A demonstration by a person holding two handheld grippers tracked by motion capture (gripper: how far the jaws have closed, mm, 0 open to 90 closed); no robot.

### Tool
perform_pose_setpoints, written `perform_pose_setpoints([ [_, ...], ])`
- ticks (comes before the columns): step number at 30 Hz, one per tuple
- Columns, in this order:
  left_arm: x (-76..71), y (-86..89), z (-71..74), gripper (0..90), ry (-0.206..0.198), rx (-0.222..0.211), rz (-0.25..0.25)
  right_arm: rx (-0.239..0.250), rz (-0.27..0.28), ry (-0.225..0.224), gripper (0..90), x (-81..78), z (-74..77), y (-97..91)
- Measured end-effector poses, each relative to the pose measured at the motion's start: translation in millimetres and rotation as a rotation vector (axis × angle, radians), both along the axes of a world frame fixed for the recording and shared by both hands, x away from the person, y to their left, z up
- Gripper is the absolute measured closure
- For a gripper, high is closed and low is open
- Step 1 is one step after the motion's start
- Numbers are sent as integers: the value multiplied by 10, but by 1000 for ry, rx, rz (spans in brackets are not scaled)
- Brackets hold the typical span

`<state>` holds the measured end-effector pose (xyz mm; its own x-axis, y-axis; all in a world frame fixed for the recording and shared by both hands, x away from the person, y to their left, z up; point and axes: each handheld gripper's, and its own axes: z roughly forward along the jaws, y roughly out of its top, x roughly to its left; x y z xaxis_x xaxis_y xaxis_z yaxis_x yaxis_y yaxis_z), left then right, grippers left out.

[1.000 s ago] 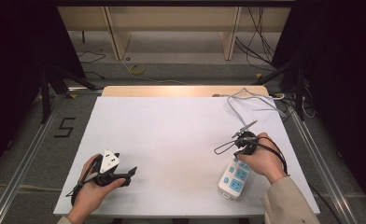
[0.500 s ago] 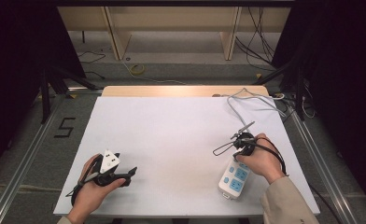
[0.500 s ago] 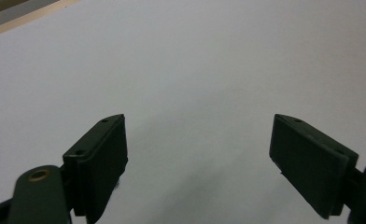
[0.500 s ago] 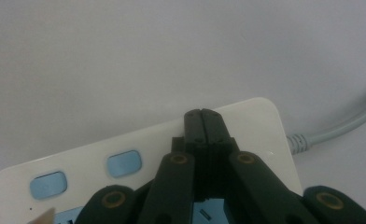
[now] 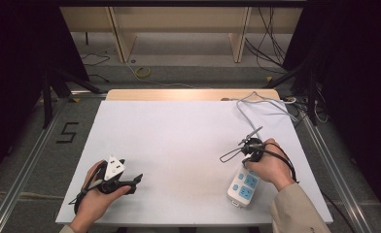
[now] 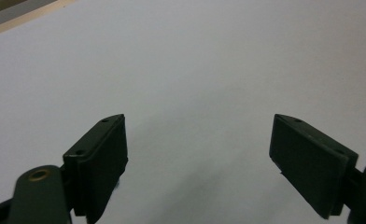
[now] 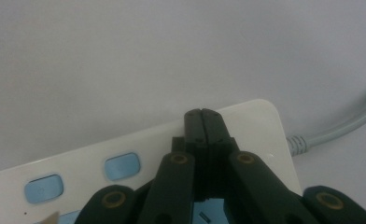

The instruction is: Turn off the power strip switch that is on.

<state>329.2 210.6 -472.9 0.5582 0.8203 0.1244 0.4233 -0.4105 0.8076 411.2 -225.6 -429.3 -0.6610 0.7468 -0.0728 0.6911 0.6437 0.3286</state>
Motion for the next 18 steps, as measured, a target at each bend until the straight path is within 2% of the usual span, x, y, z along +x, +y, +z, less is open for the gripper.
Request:
perform_pose_setpoints([
  [7, 1, 0, -1, 192, 1, -1, 0, -2, -6, 5, 900, 6, -3, -6],
  [10, 4, 0, -1, 191, 0, 3, -3, -11, -5, -10, 900, 4, -9, 5],
  [18, 1, -3, -2, 192, 0, 3, -2, -9, -13, 10, 900, 27, -5, 3],
])
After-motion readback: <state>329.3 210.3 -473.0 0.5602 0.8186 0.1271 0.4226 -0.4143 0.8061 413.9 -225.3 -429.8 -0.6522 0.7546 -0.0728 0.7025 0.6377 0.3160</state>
